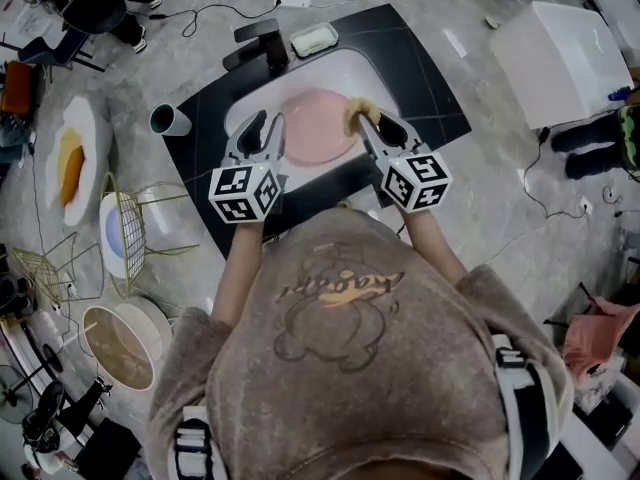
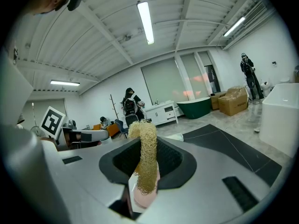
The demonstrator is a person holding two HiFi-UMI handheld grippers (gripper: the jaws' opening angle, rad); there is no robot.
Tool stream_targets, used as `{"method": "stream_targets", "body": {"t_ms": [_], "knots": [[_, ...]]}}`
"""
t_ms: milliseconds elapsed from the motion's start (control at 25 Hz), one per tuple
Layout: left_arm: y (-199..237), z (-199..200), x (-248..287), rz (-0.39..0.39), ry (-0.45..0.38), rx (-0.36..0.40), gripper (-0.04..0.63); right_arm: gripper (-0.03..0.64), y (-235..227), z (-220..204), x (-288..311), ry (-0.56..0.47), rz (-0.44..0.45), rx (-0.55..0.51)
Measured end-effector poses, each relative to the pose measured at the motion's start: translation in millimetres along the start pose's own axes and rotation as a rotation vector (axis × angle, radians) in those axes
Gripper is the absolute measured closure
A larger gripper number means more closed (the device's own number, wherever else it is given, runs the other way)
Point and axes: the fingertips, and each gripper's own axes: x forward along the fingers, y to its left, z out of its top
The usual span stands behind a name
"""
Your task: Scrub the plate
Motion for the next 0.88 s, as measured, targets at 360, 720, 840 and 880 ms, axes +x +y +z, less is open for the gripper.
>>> {"method": "stream_targets", "body": {"t_ms": [360, 720, 840, 880], "knots": [[17.8, -29.2, 27.7, -0.01, 0.076, -0.114, 0.328, 0.531, -4.6, -4.6, 2.7, 0.011, -0.018, 0.01], [57.1, -95.0, 73.7, 0.062, 0.232, -0.297, 0.324, 0.531, -18.2, -9.2, 3.6, 0.023, -0.04, 0.023], [67.2, -125.3, 85.9, 0.088, 0.313, -0.364, 0.319, 0.531, -26.2, -10.7, 6.5, 0.031, -0.049, 0.028], [70.6, -136.6, 89.0, 0.098, 0.342, -0.395, 0.319, 0.531, -28.6, -11.6, 7.7, 0.035, -0.052, 0.03]]}}
